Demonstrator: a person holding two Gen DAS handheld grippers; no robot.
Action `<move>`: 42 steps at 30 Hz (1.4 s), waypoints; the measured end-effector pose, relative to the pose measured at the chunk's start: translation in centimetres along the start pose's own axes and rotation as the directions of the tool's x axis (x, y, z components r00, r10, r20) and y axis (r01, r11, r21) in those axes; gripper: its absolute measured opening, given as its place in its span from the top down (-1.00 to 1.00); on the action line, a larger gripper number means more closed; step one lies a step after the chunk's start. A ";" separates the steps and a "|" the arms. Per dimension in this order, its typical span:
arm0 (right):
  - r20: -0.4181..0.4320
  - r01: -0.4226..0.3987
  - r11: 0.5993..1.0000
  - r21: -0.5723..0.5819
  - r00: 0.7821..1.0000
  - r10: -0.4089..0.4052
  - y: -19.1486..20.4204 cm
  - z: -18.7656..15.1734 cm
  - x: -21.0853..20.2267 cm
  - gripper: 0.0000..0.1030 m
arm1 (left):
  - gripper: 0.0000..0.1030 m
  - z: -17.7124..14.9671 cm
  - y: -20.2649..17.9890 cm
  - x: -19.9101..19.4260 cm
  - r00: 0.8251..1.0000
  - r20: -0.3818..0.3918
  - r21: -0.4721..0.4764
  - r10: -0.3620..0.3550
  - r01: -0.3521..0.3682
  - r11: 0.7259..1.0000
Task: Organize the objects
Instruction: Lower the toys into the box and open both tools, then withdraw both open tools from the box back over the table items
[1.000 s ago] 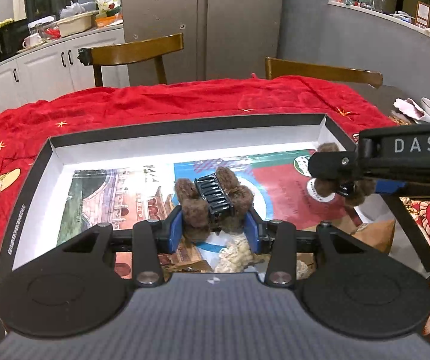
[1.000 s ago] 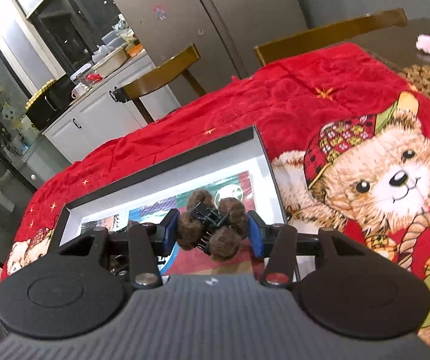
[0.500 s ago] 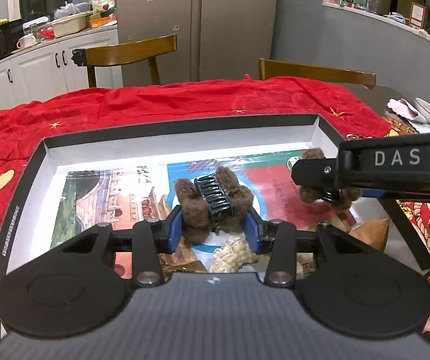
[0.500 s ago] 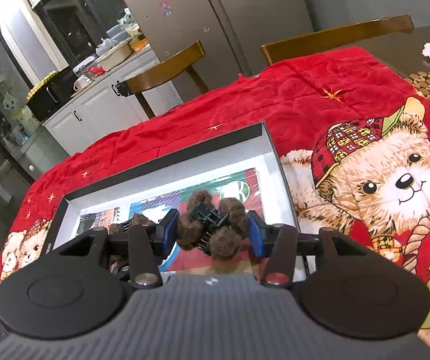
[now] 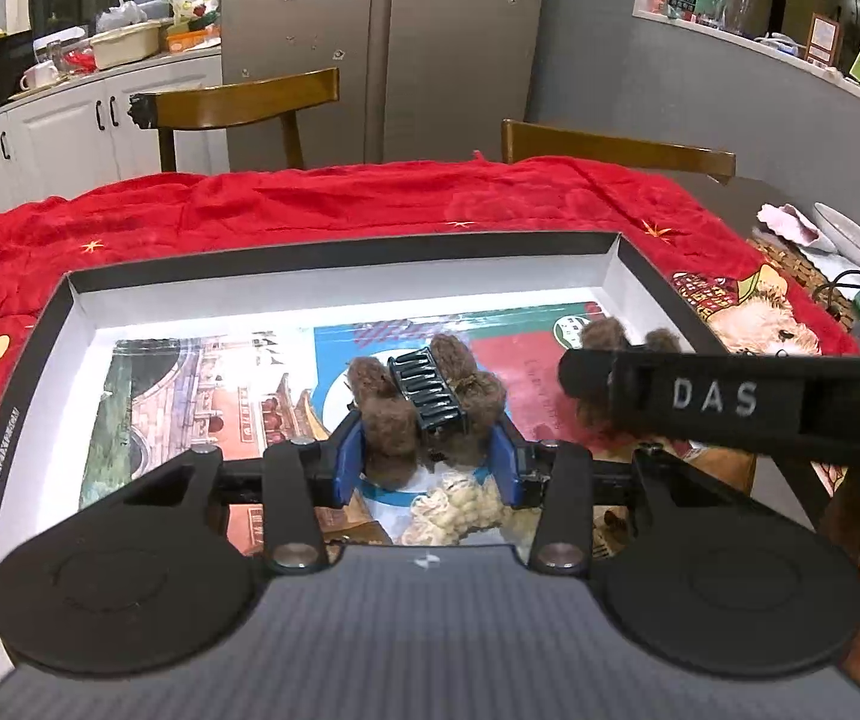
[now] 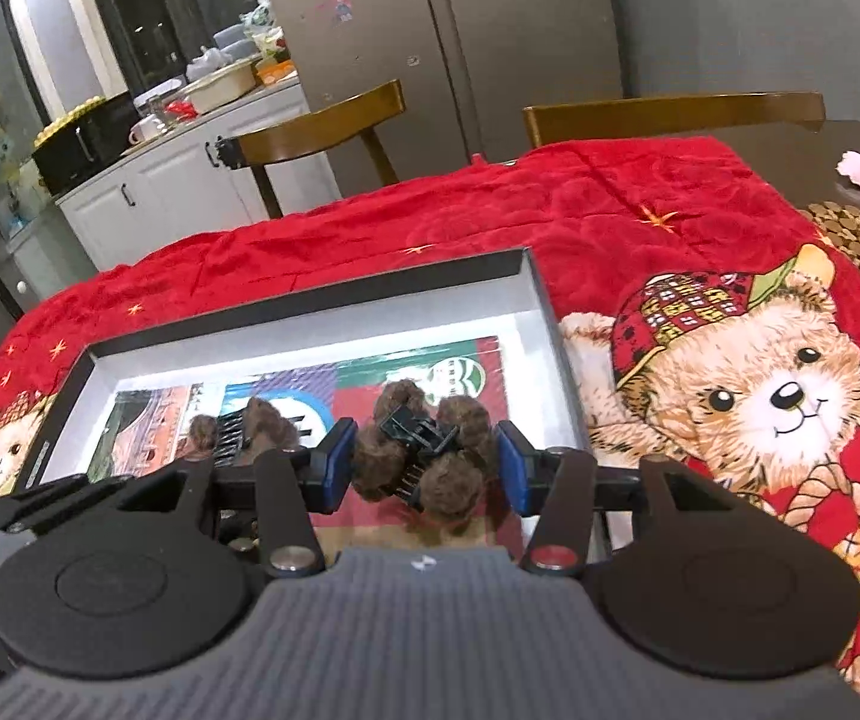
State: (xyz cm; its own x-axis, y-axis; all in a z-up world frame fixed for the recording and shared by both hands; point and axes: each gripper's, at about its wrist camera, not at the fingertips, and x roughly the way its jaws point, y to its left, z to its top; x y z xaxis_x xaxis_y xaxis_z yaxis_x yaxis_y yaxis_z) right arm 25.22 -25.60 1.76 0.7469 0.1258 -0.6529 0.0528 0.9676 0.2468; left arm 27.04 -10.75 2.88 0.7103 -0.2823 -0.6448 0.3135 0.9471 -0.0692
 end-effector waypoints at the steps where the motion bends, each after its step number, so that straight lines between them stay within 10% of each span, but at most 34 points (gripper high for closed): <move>1: 0.003 0.001 1.000 -0.006 1.000 -0.001 0.1 -0.1 0.0 -0.04 | 0.06 0.0 0.0 0.0 1.000 0.002 0.000 0.002 -0.002 1.000; 25: -0.072 -0.082 0.996 -0.018 0.994 0.081 -0.6 0.7 -0.2 -0.13 | -0.30 -0.5 -0.3 -0.3 1.000 -0.002 0.010 -0.012 0.012 1.000; 30: -0.068 -0.065 0.998 0.007 0.996 0.066 -0.7 0.9 -0.5 -0.42 | -0.45 -0.2 0.9 -0.5 1.000 -0.011 -0.076 0.021 -0.021 0.997; 42: 0.170 -0.068 0.998 -0.013 0.983 0.069 -0.5 2.9 -7.0 -0.80 | -0.45 3.3 4.2 -6.4 0.993 0.117 -0.135 0.002 0.014 0.991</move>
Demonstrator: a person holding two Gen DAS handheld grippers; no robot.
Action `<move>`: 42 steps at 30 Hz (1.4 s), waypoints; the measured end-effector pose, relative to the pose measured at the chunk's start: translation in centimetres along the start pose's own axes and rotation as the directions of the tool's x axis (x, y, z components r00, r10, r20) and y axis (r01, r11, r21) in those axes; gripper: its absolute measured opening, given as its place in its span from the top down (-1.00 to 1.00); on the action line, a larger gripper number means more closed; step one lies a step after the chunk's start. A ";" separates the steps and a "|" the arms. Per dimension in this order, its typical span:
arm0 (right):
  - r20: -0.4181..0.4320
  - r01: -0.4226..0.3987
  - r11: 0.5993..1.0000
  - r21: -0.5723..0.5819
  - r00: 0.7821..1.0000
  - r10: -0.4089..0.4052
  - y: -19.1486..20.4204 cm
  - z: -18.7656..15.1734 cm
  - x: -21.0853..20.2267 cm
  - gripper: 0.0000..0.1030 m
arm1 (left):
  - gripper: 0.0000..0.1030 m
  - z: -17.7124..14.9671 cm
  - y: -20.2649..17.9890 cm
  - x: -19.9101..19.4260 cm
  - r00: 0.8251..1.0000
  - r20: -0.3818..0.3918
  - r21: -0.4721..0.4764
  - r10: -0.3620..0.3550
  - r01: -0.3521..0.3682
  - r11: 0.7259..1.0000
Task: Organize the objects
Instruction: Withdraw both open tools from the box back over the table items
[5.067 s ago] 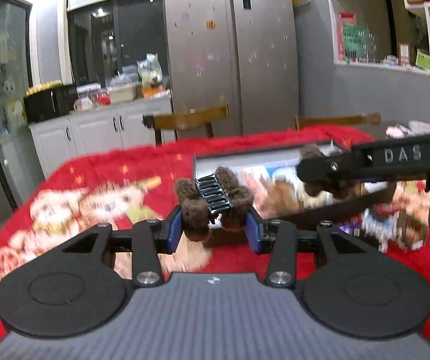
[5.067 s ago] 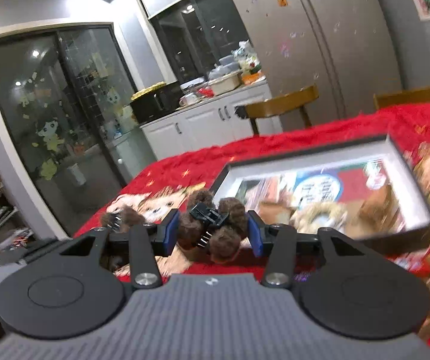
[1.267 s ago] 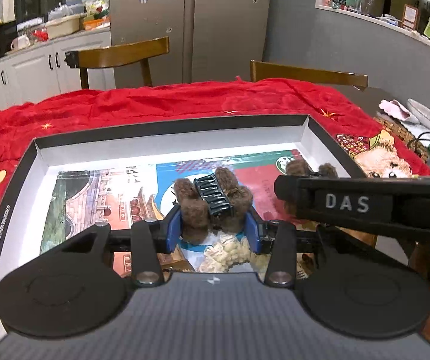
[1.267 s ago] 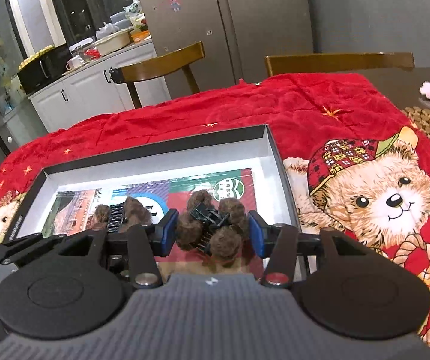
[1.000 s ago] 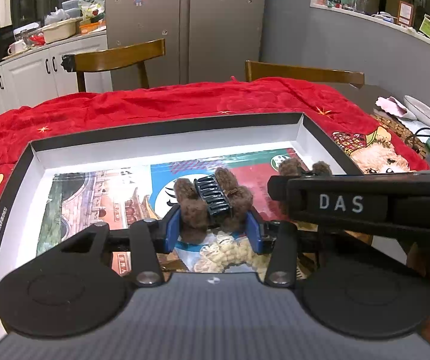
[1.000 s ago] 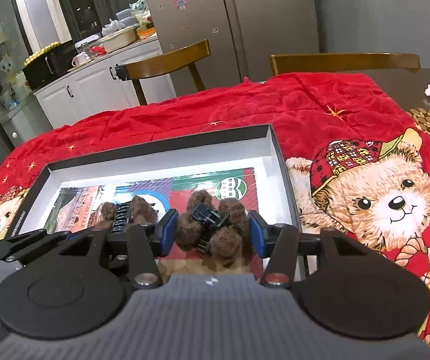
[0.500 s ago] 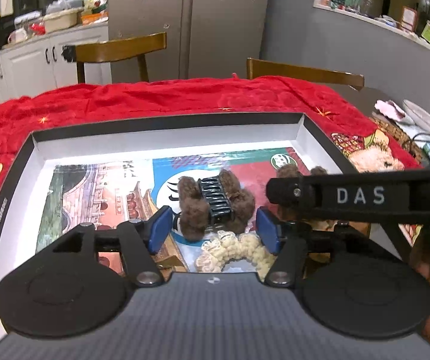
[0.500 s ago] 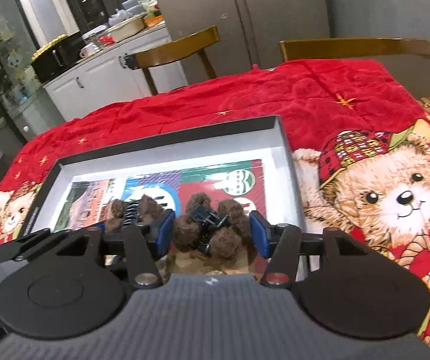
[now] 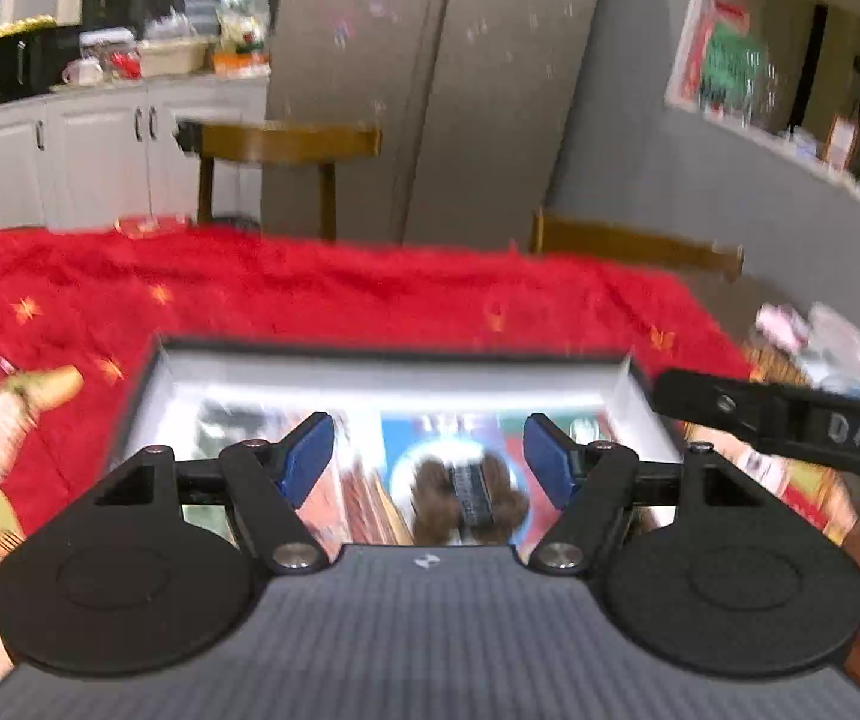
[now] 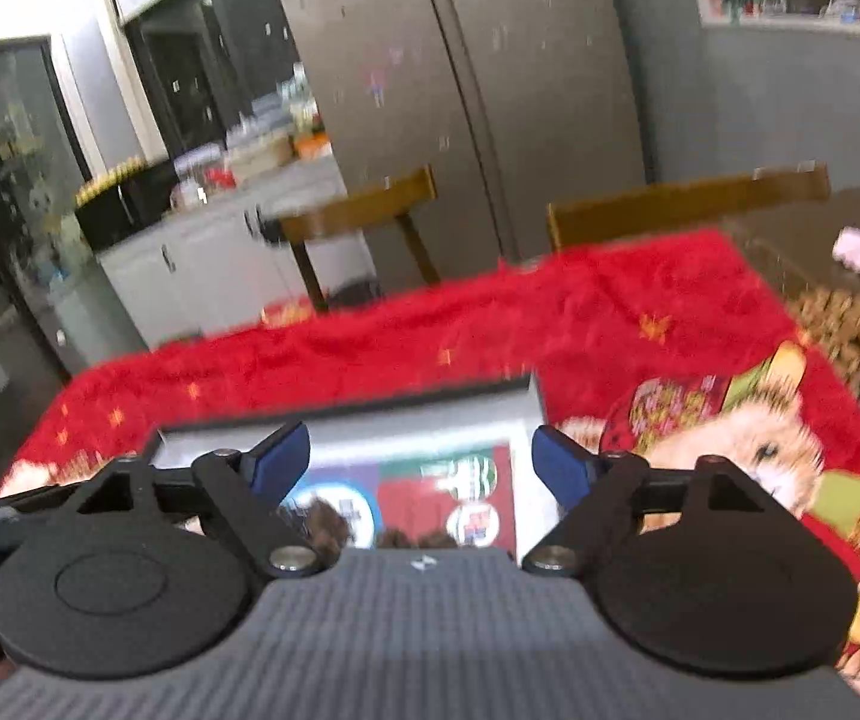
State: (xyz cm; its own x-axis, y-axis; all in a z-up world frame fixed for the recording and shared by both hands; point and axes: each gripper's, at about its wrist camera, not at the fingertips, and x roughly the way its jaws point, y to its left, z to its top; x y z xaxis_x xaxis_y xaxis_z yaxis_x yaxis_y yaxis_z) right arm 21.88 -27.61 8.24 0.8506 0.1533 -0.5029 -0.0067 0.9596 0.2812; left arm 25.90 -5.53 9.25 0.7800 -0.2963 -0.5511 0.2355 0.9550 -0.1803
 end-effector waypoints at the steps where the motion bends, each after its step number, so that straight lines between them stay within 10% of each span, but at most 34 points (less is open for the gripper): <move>1: 0.023 0.001 1.000 -0.006 1.000 -0.001 0.2 0.2 -0.6 -0.85 | -0.47 0.6 0.4 -0.9 1.000 0.025 -0.017 -0.013 0.014 1.000; 16: 0.216 -0.145 0.988 -0.062 0.964 0.155 2.4 3.7 -12.1 -1.00 | -0.50 3.6 -2.1 -12.0 0.970 0.209 0.094 -0.122 0.105 0.990; 23: 0.257 -0.156 0.987 -0.045 0.953 0.163 3.5 3.5 -15.9 -1.00 | -0.50 2.5 -5.1 -18.8 0.921 0.388 0.122 -0.001 -0.051 0.991; 28: 0.242 -0.018 0.997 -0.082 0.969 0.038 3.7 2.7 -17.3 -1.00 | -0.50 1.8 -6.4 -20.4 0.919 0.394 0.146 0.006 -0.069 0.987; 36: 0.360 -0.002 0.999 -0.038 0.933 0.015 1.6 -1.3 -20.8 -1.00 | -0.50 0.5 -7.3 -20.9 0.946 0.310 0.148 -0.100 0.056 0.987; 42: 0.424 0.157 0.981 -0.110 0.901 -0.097 0.3 -5.5 -19.6 -1.00 | -0.50 -3.9 -7.9 -21.8 0.952 0.258 0.187 -0.167 0.121 0.975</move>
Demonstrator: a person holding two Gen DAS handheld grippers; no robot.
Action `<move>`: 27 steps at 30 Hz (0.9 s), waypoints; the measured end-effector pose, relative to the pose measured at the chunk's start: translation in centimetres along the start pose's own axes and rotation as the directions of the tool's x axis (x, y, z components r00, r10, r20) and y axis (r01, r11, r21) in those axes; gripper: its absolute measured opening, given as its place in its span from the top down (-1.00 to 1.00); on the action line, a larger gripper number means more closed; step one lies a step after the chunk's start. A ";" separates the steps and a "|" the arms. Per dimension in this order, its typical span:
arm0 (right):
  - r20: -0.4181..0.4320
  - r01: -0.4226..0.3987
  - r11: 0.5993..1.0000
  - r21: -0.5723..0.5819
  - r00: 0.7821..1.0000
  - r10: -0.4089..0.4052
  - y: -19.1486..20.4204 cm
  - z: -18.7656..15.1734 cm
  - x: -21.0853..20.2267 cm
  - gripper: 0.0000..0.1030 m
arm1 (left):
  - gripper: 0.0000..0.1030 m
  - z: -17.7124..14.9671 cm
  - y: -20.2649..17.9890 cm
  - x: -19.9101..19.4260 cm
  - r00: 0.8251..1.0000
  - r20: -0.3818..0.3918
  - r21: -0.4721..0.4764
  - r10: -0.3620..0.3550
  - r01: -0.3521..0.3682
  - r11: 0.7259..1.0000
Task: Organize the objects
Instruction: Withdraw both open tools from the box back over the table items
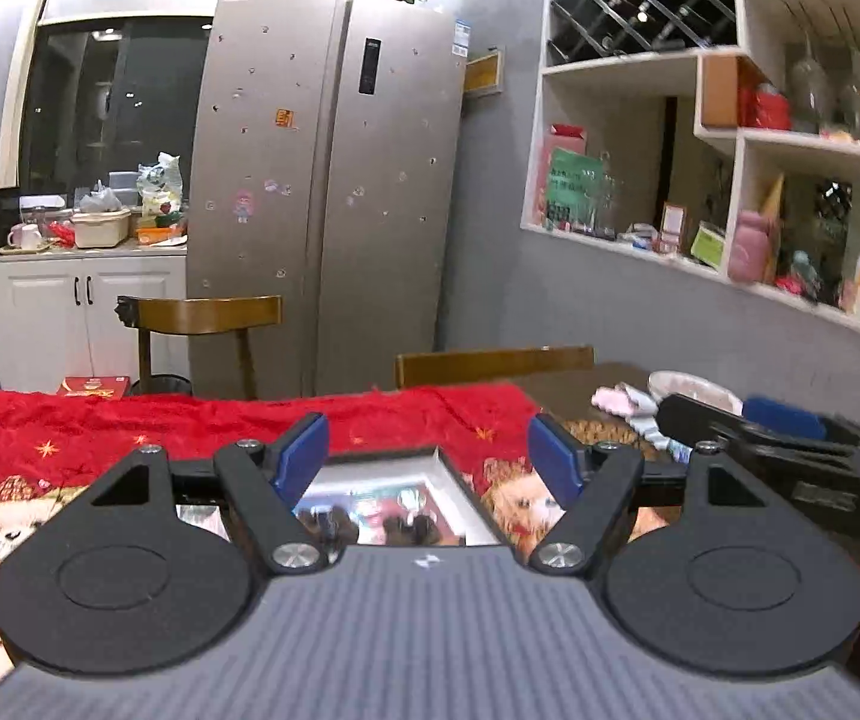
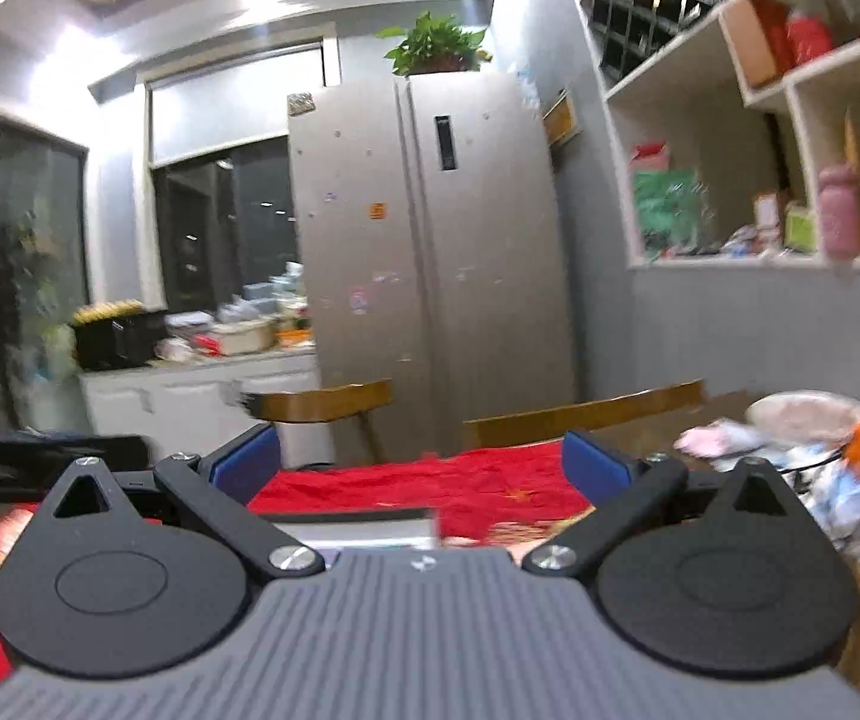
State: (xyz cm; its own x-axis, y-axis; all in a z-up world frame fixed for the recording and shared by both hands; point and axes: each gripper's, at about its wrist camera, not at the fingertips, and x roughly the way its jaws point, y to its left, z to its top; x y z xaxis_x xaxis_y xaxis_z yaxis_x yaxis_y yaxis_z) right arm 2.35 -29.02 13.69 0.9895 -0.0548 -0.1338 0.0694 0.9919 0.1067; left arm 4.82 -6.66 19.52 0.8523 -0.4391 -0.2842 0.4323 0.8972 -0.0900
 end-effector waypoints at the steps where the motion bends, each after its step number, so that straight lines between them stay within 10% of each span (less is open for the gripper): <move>1: -0.004 0.016 1.000 -0.009 1.000 -0.016 -0.1 -0.8 0.1 -1.00 | -0.50 -0.9 -0.1 -0.4 1.000 -0.001 0.003 0.008 -0.008 1.000; 9: -0.157 -0.089 0.994 0.063 0.983 0.098 -1.4 -7.5 2.2 -1.00 | -0.50 -9.5 0.4 -1.0 0.995 -0.083 -0.049 0.064 -0.068 0.997; 13: -0.321 0.045 0.998 0.051 0.947 -0.026 -2.2 -10.8 5.2 -0.89 | -0.50 -13.5 -0.1 1.1 0.983 -0.138 0.007 0.125 -0.125 0.992; 27: -0.286 -0.002 0.989 0.150 0.957 0.045 -3.3 -11.4 4.8 -1.00 | -0.50 -16.5 0.4 5.5 0.915 -0.355 0.058 0.190 -0.182 0.982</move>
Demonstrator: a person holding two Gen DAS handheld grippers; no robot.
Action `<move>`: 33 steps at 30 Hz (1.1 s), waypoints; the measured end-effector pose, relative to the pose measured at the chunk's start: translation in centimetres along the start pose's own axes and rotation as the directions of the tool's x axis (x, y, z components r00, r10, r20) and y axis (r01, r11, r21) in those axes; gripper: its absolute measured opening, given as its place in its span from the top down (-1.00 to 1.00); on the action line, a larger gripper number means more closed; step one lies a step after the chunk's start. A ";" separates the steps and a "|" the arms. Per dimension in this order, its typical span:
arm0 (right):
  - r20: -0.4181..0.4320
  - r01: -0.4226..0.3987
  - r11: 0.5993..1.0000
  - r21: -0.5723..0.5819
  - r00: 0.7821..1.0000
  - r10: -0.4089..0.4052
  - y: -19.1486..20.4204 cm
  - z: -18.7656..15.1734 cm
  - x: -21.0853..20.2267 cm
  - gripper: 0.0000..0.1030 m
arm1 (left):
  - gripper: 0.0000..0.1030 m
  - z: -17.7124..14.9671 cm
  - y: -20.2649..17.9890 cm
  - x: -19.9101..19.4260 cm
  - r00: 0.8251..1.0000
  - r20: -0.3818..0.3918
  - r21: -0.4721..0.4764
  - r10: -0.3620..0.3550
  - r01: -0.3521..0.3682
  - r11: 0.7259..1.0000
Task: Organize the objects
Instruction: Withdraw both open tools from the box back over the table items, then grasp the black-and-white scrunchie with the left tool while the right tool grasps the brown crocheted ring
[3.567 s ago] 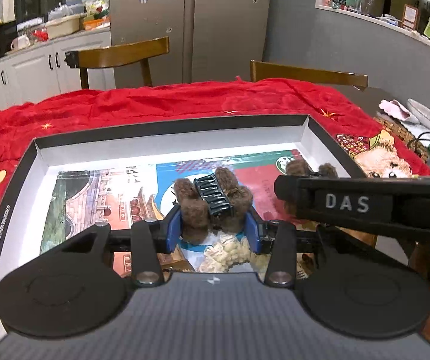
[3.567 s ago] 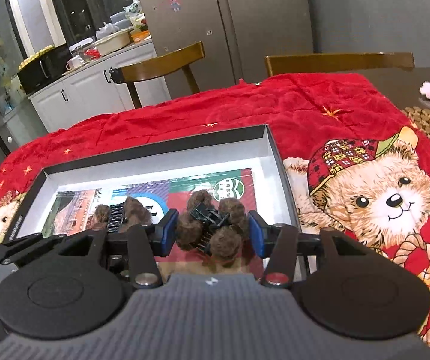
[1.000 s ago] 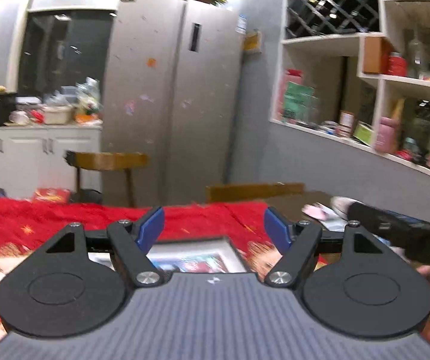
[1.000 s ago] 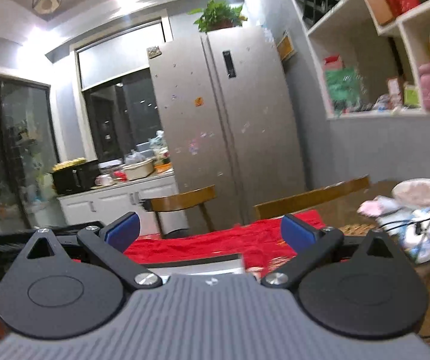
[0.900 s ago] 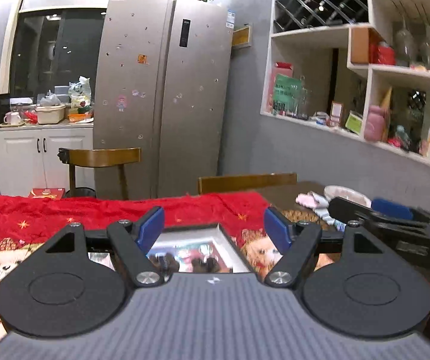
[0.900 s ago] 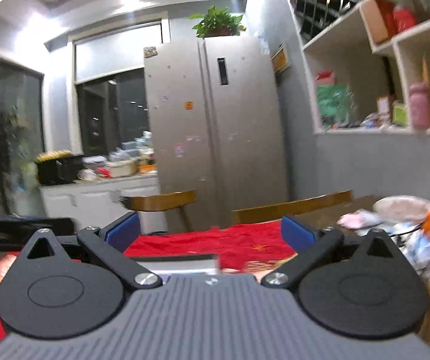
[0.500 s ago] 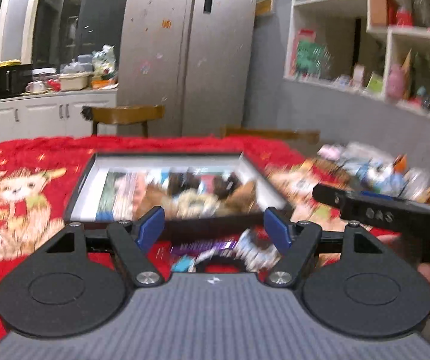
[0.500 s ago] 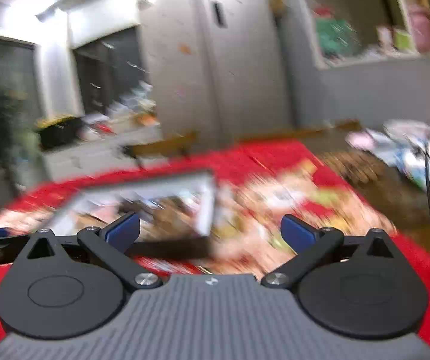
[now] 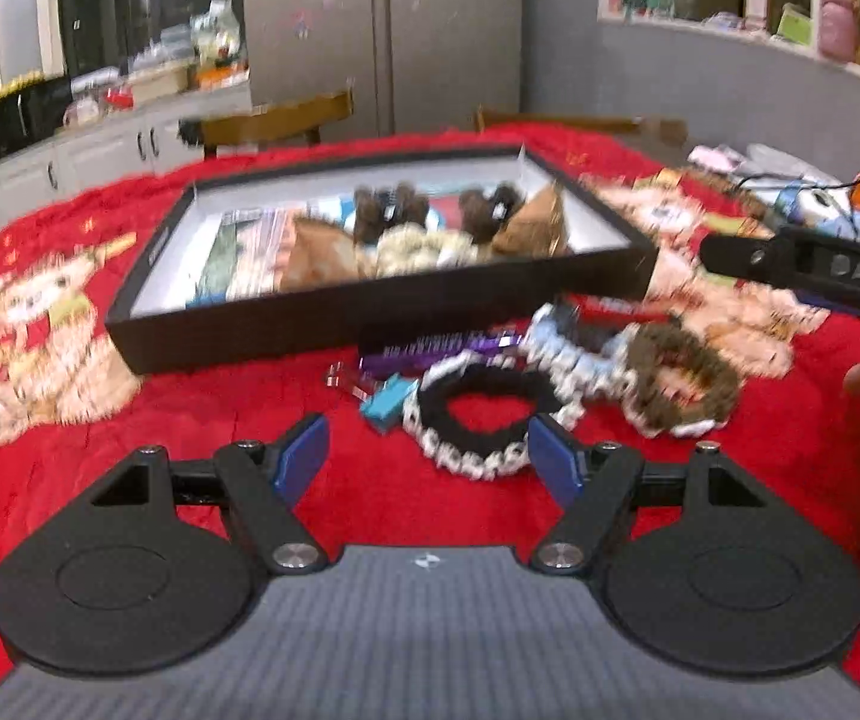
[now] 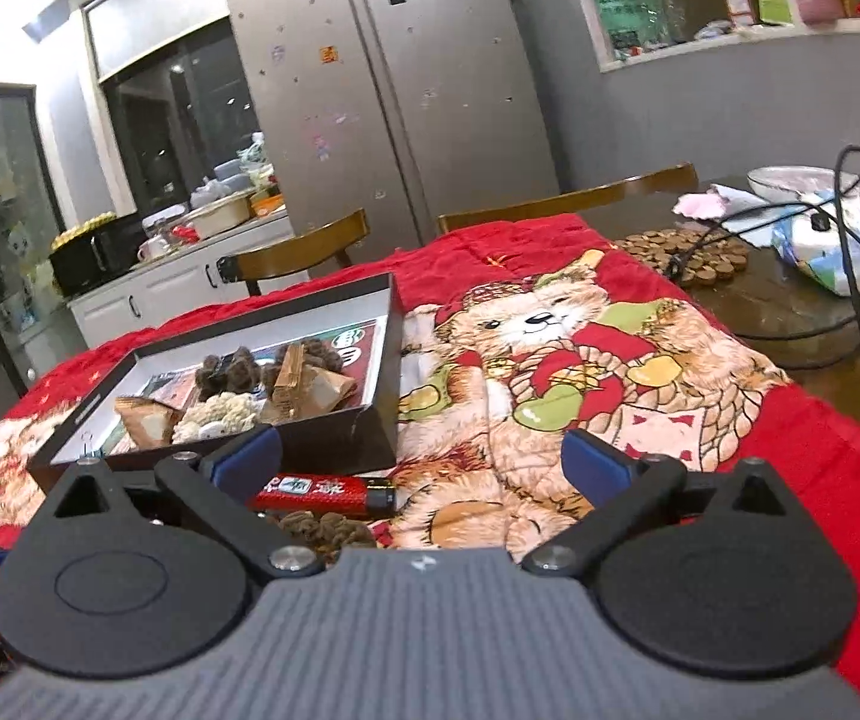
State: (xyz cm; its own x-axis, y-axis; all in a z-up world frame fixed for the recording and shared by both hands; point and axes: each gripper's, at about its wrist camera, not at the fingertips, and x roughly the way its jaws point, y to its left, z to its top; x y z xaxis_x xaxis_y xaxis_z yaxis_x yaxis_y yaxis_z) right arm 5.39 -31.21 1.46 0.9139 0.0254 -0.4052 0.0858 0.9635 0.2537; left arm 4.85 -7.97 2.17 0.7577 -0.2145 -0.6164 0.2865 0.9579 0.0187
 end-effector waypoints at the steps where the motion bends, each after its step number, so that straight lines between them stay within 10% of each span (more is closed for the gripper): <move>1: -0.004 0.006 1.000 -0.016 1.000 -0.006 0.2 -0.1 0.1 -1.00 | -0.50 -0.1 0.3 0.3 1.000 -0.016 -0.016 0.000 0.000 1.000; 21: -0.153 -0.082 0.991 0.110 0.983 0.099 -0.6 -1.3 0.8 -0.67 | -0.49 -0.7 1.1 0.8 0.997 0.013 -0.150 -0.072 0.073 0.986; 33: -0.195 -0.147 0.981 0.125 0.966 0.170 -0.2 -1.3 0.7 -0.26 | -0.11 -0.8 1.0 1.1 0.995 0.040 -0.148 -0.094 0.099 0.984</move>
State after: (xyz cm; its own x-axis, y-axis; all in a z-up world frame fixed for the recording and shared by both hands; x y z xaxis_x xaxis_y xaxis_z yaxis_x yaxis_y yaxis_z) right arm 5.51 -31.07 -0.08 0.8198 0.2404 -0.5197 -0.0008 0.9081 0.4188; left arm 5.52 -7.15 0.91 0.7504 -0.3114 -0.5830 0.2701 0.9495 -0.1596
